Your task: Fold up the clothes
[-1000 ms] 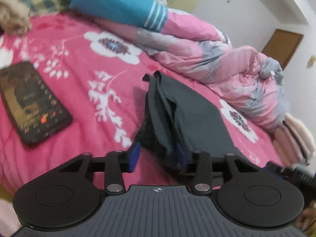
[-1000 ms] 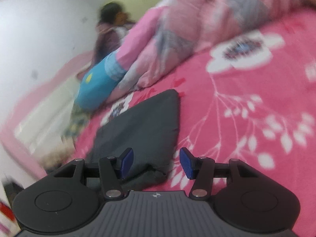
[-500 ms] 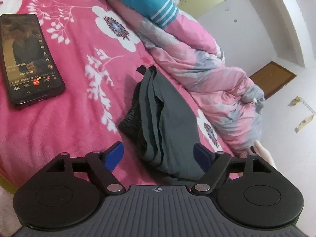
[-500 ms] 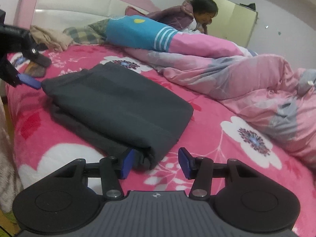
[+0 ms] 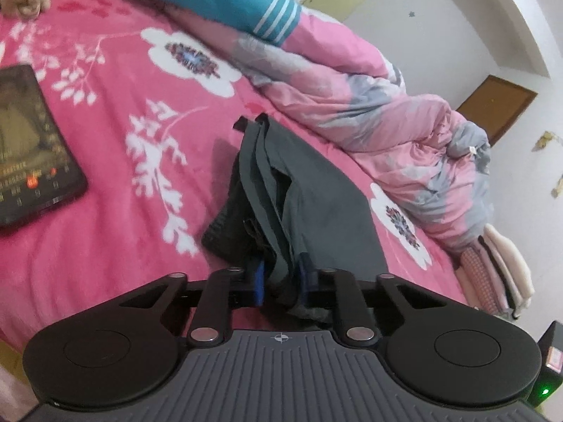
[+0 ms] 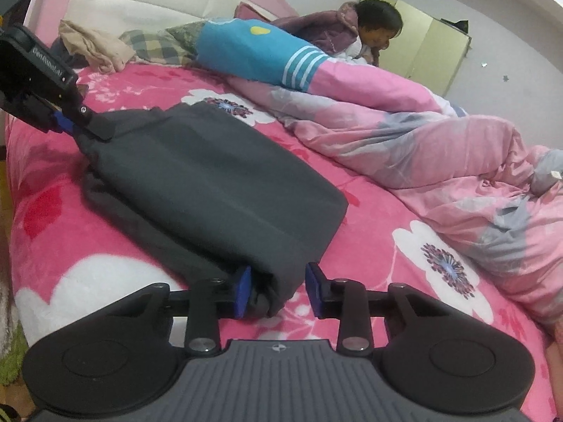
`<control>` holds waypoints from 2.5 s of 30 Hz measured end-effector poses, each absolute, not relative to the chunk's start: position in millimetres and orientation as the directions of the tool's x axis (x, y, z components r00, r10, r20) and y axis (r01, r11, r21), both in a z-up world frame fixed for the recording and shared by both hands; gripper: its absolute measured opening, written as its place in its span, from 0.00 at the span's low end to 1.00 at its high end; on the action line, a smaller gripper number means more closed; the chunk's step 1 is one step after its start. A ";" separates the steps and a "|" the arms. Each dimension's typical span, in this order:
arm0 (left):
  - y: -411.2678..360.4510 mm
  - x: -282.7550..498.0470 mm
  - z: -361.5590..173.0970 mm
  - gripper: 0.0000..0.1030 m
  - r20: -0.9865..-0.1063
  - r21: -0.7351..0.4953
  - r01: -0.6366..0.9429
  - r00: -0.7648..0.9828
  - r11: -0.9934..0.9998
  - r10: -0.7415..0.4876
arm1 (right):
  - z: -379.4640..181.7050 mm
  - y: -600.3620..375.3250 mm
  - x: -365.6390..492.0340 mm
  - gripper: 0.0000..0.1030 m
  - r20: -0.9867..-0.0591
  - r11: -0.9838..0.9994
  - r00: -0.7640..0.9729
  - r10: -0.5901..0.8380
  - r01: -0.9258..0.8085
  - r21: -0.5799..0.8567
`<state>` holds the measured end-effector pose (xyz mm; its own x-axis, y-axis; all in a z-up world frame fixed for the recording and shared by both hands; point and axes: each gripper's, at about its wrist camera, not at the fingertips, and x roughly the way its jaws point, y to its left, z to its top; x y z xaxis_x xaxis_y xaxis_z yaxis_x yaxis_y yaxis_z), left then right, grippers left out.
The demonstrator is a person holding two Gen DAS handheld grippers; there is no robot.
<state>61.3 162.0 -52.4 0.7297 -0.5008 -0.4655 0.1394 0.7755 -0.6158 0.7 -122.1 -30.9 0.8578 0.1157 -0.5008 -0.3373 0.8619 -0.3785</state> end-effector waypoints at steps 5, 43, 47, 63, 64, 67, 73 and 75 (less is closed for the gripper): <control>163.9 64.2 -52.5 0.10 -0.459 -0.614 0.140 0.737 0.776 -0.496 | -35.8 -118.1 2.8 0.19 -0.496 0.851 0.862 0.103 -0.334 -0.404; 138.9 34.6 -4.4 0.27 -0.362 -0.390 0.325 0.806 0.862 -0.468 | 9.9 -160.9 -33.4 0.08 -0.413 0.929 0.849 0.329 -0.369 -0.018; 87.2 46.5 -20.0 0.35 -0.403 -0.265 0.419 0.770 0.869 -0.494 | 5.5 -156.8 -19.9 0.16 -0.411 0.932 0.855 0.317 -0.361 -0.030; 105.1 54.8 -59.3 0.39 -0.429 -0.353 0.397 0.736 0.847 -0.523 | -15.1 -168.0 85.5 0.42 -0.426 0.960 0.862 0.276 -0.272 0.071; 109.1 54.5 -58.2 0.39 -0.417 -0.357 0.385 0.750 0.851 -0.514 | -25.2 -171.7 98.7 0.42 -0.455 0.960 0.846 0.278 -0.259 0.105; 123.2 53.3 -55.0 0.39 -0.385 -0.368 0.331 0.796 0.869 -0.467 | -50.8 -178.6 123.1 0.40 -0.569 0.963 0.776 0.271 -0.215 0.165; 130.3 56.0 -56.9 0.39 -0.381 -0.390 0.316 0.800 0.865 -0.464 | -24.8 -181.9 122.9 0.40 -0.488 0.950 0.815 0.311 -0.246 0.194; 131.2 56.0 -57.1 0.39 -0.384 -0.390 0.314 0.799 0.865 -0.463 | -26.5 -180.6 131.2 0.40 -0.491 0.951 0.815 0.309 -0.248 0.187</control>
